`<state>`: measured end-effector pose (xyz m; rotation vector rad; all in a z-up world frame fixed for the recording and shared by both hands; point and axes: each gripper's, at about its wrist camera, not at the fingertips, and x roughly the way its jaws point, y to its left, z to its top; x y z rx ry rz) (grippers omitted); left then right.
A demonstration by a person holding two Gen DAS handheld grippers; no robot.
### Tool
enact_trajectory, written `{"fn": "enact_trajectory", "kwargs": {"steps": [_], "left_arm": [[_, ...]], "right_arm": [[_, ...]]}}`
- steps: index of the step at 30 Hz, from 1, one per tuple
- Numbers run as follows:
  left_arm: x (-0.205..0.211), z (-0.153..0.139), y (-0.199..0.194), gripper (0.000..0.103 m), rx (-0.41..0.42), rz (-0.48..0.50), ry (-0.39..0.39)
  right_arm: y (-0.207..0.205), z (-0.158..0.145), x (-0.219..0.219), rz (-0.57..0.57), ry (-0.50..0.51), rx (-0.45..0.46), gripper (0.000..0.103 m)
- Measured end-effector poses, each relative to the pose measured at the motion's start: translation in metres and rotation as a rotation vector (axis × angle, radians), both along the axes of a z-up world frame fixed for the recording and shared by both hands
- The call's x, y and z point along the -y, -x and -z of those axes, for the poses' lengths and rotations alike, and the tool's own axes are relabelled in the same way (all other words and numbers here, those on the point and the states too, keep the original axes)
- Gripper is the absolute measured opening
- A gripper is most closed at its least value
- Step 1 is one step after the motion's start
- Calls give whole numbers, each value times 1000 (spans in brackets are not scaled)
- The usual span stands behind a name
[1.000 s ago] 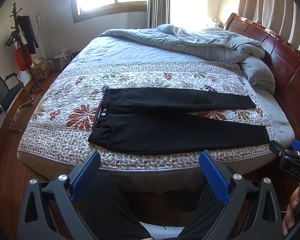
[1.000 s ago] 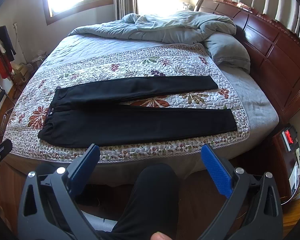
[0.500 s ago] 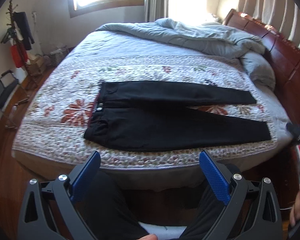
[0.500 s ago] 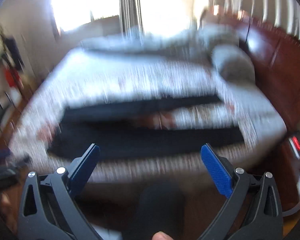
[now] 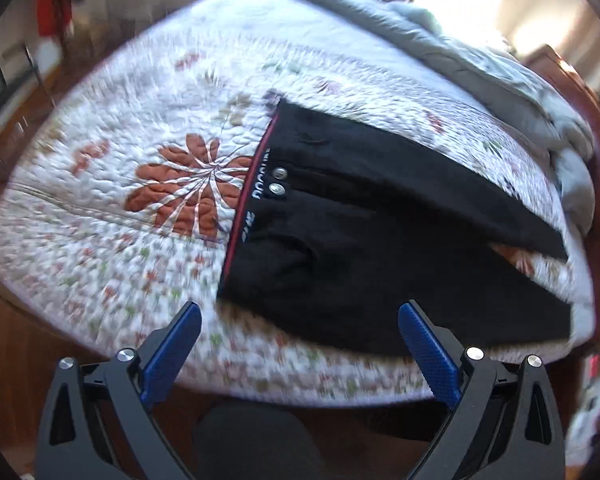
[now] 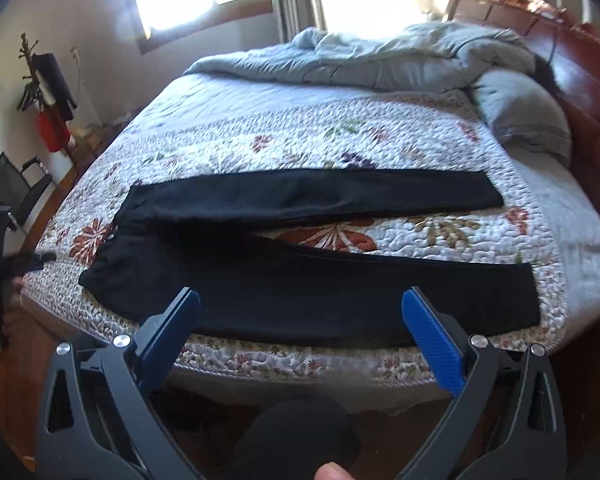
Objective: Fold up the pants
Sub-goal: 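Grasp the trouser waistband with the left gripper while the right gripper grasps the leg hems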
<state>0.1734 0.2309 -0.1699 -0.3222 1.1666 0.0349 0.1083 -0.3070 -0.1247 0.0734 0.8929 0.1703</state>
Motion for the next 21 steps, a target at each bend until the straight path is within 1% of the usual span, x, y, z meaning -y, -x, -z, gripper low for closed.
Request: {"fn": "enact_trajectory", "kwargs": {"steps": [1, 2, 3, 4, 6, 7, 9, 11, 13, 14, 15, 16, 17, 18, 19, 20, 21], "left_arm": [[-11, 3, -19, 99, -4, 4, 0], [-20, 5, -36, 99, 8, 10, -16], [-34, 7, -61, 99, 19, 10, -43], [-35, 7, -77, 99, 22, 13, -39], [-47, 12, -117, 99, 37, 59, 29], [-52, 17, -134, 99, 37, 70, 49], [-60, 28, -171, 99, 33, 74, 56], [-63, 41, -199, 99, 42, 83, 52], [-63, 57, -228, 97, 51, 100, 72], [-64, 66, -239, 94, 53, 103, 89], [-65, 79, -253, 84, 41, 113, 122], [-66, 87, -262, 68, 22, 124, 135], [-66, 98, -271, 60, -10, 136, 160], [-66, 113, -282, 44, -46, 148, 168], [-65, 119, -286, 40, -63, 158, 171], [-63, 130, -294, 40, -85, 180, 173], [-61, 134, -296, 40, -89, 192, 163]], "right_arm": [[-11, 6, 4, -15, -19, -24, 100], [-24, 13, 9, -24, -44, -51, 100], [-40, 19, 14, -38, -74, -81, 100], [-52, 25, 18, -45, -92, -103, 100], [-76, 35, 26, -43, -112, -136, 100], [-87, 35, 29, -44, -124, -148, 100], [-113, 46, 38, -22, -123, -176, 100], [-136, 55, 47, -8, -103, -196, 100], [-157, 62, 54, -7, -100, -214, 100], [-171, 69, 61, -6, -101, -224, 100], [-181, 72, 65, -4, -101, -232, 100], [-188, 74, 68, -4, -102, -239, 100], [-202, 79, 76, -9, -105, -249, 100], [-209, 81, 80, -13, -107, -254, 100], [-222, 84, 90, -13, -111, -263, 100], [-230, 86, 98, -10, -115, -266, 100], [-241, 88, 109, -8, -126, -274, 100]]}}
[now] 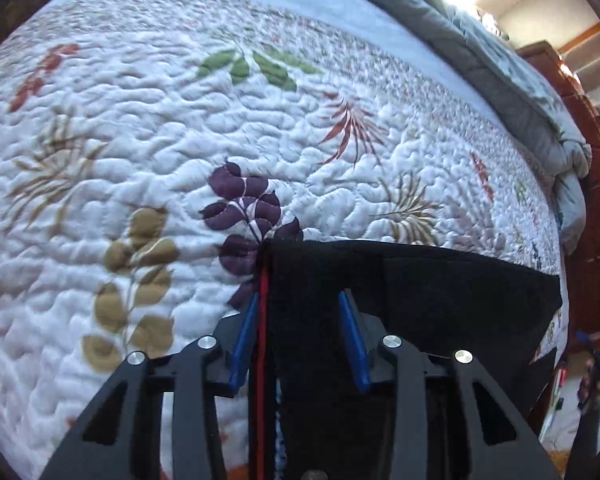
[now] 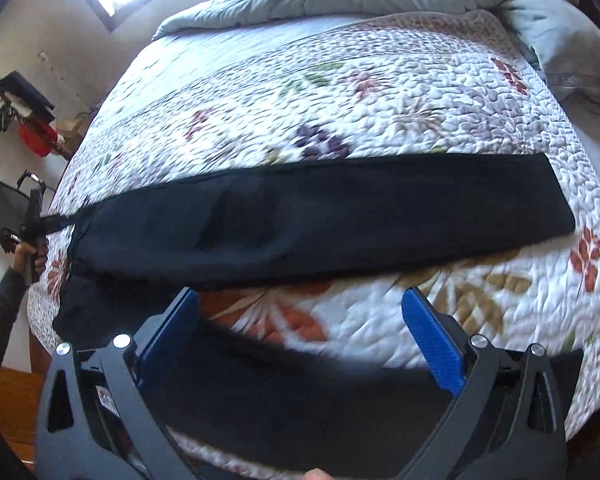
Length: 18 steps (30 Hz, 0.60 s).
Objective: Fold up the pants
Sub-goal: 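Grasp the trouser waistband with the left gripper while the right gripper grasps the leg hems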
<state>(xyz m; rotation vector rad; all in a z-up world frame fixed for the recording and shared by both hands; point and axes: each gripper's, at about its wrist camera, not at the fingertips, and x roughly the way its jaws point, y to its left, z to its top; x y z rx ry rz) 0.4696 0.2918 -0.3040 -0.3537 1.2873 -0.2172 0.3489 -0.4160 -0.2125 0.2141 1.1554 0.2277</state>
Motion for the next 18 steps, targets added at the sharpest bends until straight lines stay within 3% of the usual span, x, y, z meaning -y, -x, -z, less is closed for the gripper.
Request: {"fn": "enact_trajectory", "kwargs": {"steps": [4, 8, 13, 18], "left_arm": [[6, 8, -12, 60, -5, 41, 23], [12, 8, -21, 62, -22, 87, 3], [21, 8, -21, 60, -24, 140, -51], [17, 11, -23, 49, -34, 136, -79]], "right_arm": [[-32, 2, 49, 25, -48, -20, 100], [-62, 12, 113, 84, -104, -69, 100], [-97, 30, 180, 145, -71, -129, 100], [-136, 54, 236, 190, -55, -178, 100]]}}
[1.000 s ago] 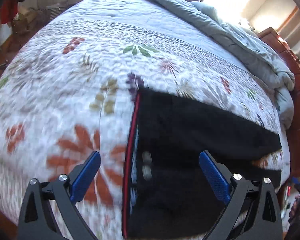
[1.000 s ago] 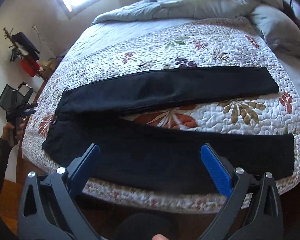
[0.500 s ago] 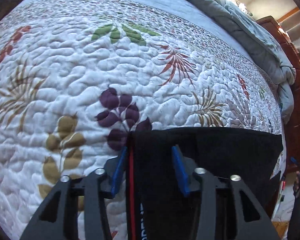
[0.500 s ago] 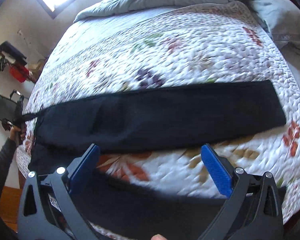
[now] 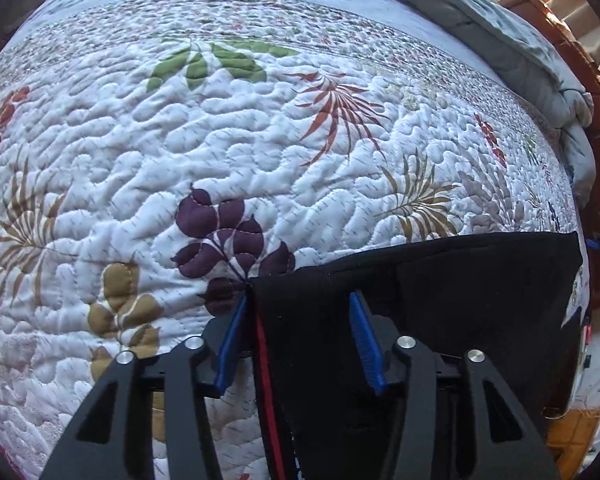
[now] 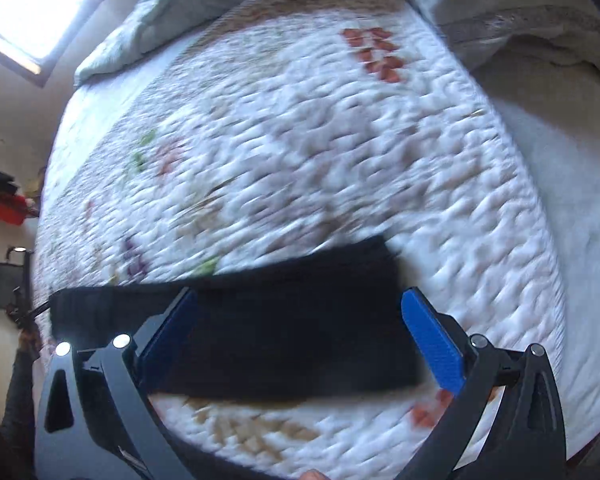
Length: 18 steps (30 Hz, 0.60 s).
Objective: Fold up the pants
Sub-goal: 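Grasp the trouser waistband with the left gripper while the right gripper grasps the leg hems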
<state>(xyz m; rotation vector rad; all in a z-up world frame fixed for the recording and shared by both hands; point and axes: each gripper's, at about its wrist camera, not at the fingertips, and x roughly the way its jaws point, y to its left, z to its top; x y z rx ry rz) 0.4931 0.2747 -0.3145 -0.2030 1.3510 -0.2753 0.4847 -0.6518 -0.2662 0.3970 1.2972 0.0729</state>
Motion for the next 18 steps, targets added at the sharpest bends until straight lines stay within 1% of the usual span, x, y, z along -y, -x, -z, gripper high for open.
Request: {"fn": "enact_trajectory", "kwargs": {"steps": [1, 4, 6, 8, 10, 11, 12, 13, 14, 15, 16, 17, 18], "left_arm": [[-1, 0, 1, 46, 0, 0, -5], [-2, 0, 2, 44, 7, 1, -21], [-4, 1, 1, 44, 4, -14, -10], [-3, 4, 0, 46, -1, -27, -11], [1, 5, -1, 67, -5, -39, 19], [5, 5, -1, 71, -4, -34, 23], [11, 5, -1, 76, -2, -19, 7], [16, 6, -1, 77, 2, -6, -12], [20, 6, -1, 77, 6, 1, -27], [21, 6, -1, 76, 10, 0, -36], [20, 5, -1, 71, 14, -6, -34], [18, 4, -1, 67, 17, -15, -39], [14, 3, 0, 57, 21, -27, -50]], "right_arm": [[-6, 8, 6, -2, -15, -15, 100], [-21, 32, 17, -18, -14, -66, 100], [-27, 47, 18, -35, -18, -97, 100], [-30, 56, 16, -66, -19, -108, 101], [-30, 57, 11, -103, -23, -96, 101], [-29, 57, 9, -125, -27, -91, 101], [-27, 57, 9, -138, -45, -88, 101], [-26, 56, 10, -141, -72, -86, 101], [-24, 56, 10, -143, -115, -80, 100], [-22, 55, 8, -153, -137, -75, 99], [-22, 56, 6, -164, -150, -79, 95], [-22, 57, 4, -163, -143, -85, 93], [-22, 59, 3, -163, -135, -92, 91]]}}
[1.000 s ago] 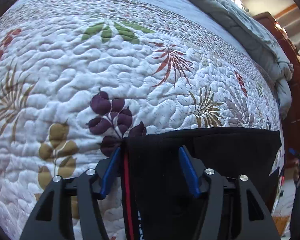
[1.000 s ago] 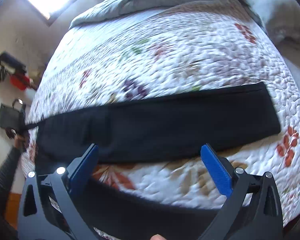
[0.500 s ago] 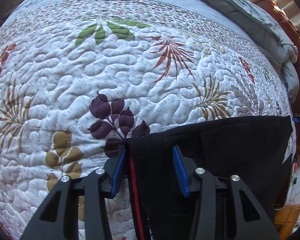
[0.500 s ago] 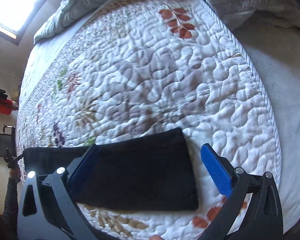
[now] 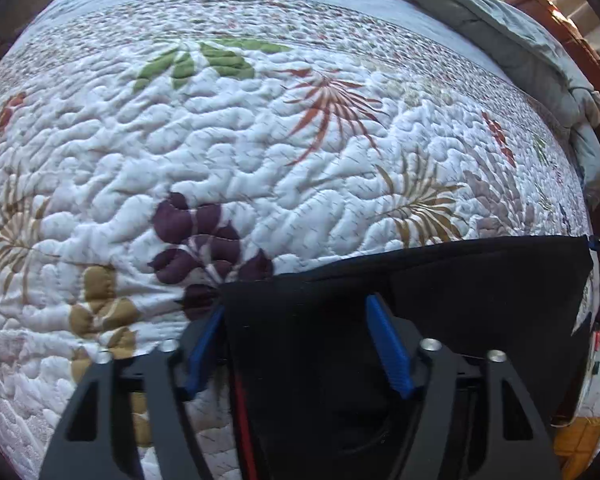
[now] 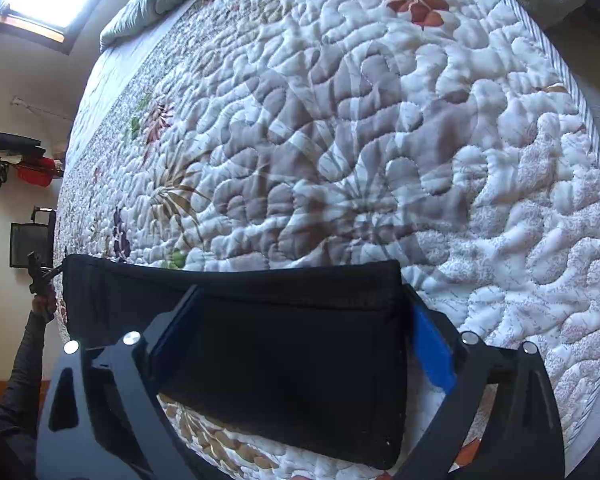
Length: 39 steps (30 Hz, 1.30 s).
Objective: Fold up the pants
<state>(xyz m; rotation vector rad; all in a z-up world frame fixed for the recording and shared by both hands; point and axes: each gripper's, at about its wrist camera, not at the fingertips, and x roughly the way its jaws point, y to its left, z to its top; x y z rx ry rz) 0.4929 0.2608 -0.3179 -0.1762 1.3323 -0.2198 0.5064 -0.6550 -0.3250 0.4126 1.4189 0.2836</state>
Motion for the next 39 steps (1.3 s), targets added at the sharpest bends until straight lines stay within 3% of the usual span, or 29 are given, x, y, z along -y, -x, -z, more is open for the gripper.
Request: {"fn": "enact_trajectory", "kwargs": {"steps": [3, 4, 8, 17, 25, 31, 39], "left_arm": [[-11, -3, 3, 37, -1, -29, 17], [-11, -4, 3, 33, -1, -28, 22], [-6, -10, 6, 29, 10, -20, 2], [-3, -56, 22, 24, 101, -52, 17], [2, -123, 69, 22, 240, -77, 82], [6, -159, 128, 22, 320, -88, 134], [-1, -153, 217, 22, 328, -123, 170]], "right_arm": [[0, -3, 7, 26, 3, -2, 61], [1, -3, 11, 37, -17, -5, 39], [0, -9, 2, -4, -18, -8, 22], [9, -47, -11, 11, 70, 115, 20], [65, -99, 3, 57, 138, 250, 21], [139, -122, 1, 107, 250, 375, 21], [247, -107, -36, 160, 548, 521, 24]]}}
